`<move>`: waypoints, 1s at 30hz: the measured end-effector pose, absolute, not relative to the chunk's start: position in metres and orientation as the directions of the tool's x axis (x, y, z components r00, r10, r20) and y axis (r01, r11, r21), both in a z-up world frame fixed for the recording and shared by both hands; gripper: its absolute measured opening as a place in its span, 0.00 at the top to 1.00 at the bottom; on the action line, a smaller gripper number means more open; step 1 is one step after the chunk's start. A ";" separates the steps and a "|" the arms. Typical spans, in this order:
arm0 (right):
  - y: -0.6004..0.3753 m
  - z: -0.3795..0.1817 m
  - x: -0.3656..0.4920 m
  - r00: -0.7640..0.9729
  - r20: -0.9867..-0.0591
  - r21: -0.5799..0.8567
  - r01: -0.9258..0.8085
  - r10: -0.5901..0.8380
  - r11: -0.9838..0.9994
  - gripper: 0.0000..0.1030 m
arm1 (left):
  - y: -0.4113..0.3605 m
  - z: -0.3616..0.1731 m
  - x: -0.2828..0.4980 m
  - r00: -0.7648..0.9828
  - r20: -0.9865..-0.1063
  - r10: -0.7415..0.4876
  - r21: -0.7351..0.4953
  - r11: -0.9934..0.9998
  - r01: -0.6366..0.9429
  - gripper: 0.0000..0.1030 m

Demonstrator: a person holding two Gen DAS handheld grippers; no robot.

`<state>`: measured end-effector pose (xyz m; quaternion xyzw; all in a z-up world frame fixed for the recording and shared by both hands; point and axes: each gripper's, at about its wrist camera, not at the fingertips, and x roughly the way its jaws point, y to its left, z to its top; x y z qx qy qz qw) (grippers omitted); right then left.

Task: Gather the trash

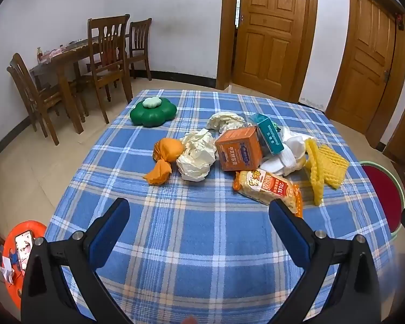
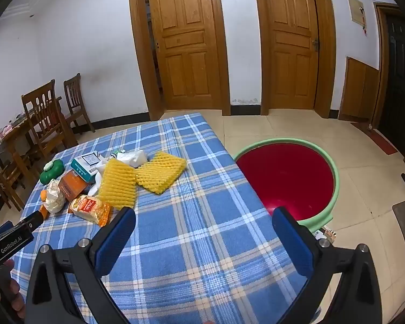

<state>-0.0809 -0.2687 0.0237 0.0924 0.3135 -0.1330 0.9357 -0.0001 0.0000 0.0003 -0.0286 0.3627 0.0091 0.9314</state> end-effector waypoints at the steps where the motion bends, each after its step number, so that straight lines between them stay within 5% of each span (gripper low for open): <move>1: -0.269 0.024 -0.081 0.769 -0.610 0.089 0.307 -0.192 0.947 0.00 | 0.000 0.001 0.000 0.738 -0.674 -0.007 -0.048 0.998 -0.035 0.02; 30: -0.269 0.023 -0.080 0.757 -0.626 0.090 0.306 -0.185 0.948 0.00 | -0.002 0.002 0.000 0.740 -0.673 -0.009 -0.053 0.998 -0.036 0.02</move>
